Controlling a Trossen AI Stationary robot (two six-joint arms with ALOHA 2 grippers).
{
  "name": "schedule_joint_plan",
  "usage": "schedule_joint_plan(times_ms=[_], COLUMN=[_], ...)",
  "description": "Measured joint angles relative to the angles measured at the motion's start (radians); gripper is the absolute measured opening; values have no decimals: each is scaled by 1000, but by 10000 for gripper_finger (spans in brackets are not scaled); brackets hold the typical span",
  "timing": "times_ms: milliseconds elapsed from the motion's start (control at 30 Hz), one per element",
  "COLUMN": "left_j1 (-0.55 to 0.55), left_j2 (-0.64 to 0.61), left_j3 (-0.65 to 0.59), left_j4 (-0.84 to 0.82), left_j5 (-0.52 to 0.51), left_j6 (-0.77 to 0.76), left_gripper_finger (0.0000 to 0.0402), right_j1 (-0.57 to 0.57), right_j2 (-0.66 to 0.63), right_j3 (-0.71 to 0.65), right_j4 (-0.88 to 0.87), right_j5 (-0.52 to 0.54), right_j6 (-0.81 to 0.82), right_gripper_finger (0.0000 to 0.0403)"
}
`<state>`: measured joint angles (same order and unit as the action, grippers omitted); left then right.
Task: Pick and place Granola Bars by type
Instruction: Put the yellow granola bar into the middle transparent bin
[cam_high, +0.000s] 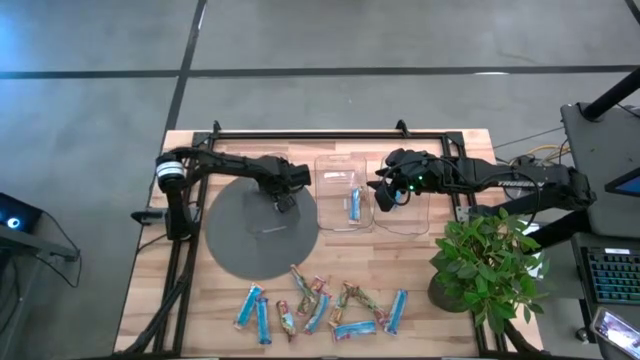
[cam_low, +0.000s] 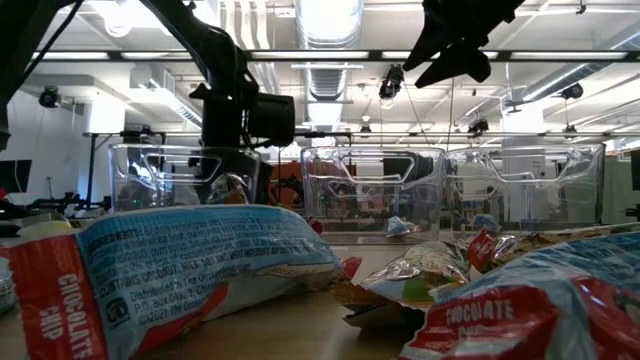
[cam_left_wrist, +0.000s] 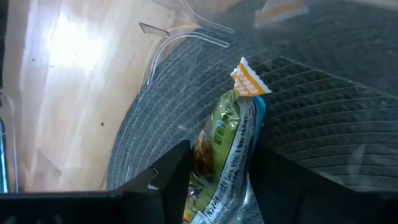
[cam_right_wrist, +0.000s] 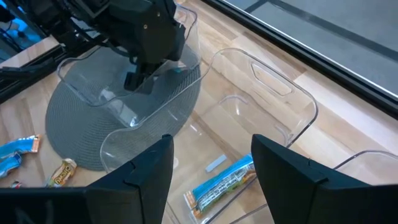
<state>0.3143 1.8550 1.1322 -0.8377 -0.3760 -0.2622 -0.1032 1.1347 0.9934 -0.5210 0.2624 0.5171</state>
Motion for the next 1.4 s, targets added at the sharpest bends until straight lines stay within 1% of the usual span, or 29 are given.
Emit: schedule_joint_plan(times_ms=[100, 167, 333, 433, 500, 633, 700, 767, 800, 867, 900, 967, 1033, 1133, 1233, 1333, 1400], left_j1=[-2, -2, -3, -9, -12, -30, -43, -50, -53, -59, -62, -65, -65, -67, -78, -90, -97], left_j2=[-22, -26, -26, -25, -36, -76, -111, -149, -168, -200, -208, -211, -204, -171, -134, -104, -91], left_j3=[5, 13, 55, 96, 145, 263, 324, 378, 396, 412, 413, 404, 388, 342, 287, 234, 209], left_j4=[-5, -16, -68, -126, -192, -279, -273, -216, -153, 52, 159, 330, 437, 594, 648, 667, 715], left_j5=[17, 33, 38, 36, 41, 105, 144, 214, 274, 384, 421, 448, 440, 386, 313, 278, 277], left_j6=[-3, -4, -11, -33, -53, -99, -137, -198, -229, -299, -345, -443, -515, -622, -700, -731, -763], left_gripper_finger=[123, 100, 40, 31, 32, 35, 35, 35, 35, 34, 34, 34, 34, 35, 41, 61, 80], right_j1=[0, -1, -1, -1, 0, 0, 0, 0, 0, 0, 0, -1, 0, 0, 0, 0, 1], right_j2=[0, 0, 0, 0, 0, 0, 0, 0, 0, 0, 0, 0, 0, 0, 0, 0, 0], right_j3=[-1, -1, -2, -3, -3, -4, -6, -8, -10, -12, -14, -16, -16, -16, -16, -16, -16], right_j4=[0, 0, 0, 0, 1, 0, 2, 1, 2, 1, 2, 1, 1, 1, 0, 0, -1], right_j5=[3, 3, 3, 3, 3, 3, 5, 7, 10, 23, 29, 30, 30, 29, 30, 29, 28], right_j6=[0, 0, 0, 0, 0, -3, -4, -4, -4, -4, -3, 0, 4, 7, 12, 13, 11], right_gripper_finger=[206, 206, 206, 206, 206, 206, 206, 206, 206, 206, 206, 206, 206, 206, 206, 206, 206])
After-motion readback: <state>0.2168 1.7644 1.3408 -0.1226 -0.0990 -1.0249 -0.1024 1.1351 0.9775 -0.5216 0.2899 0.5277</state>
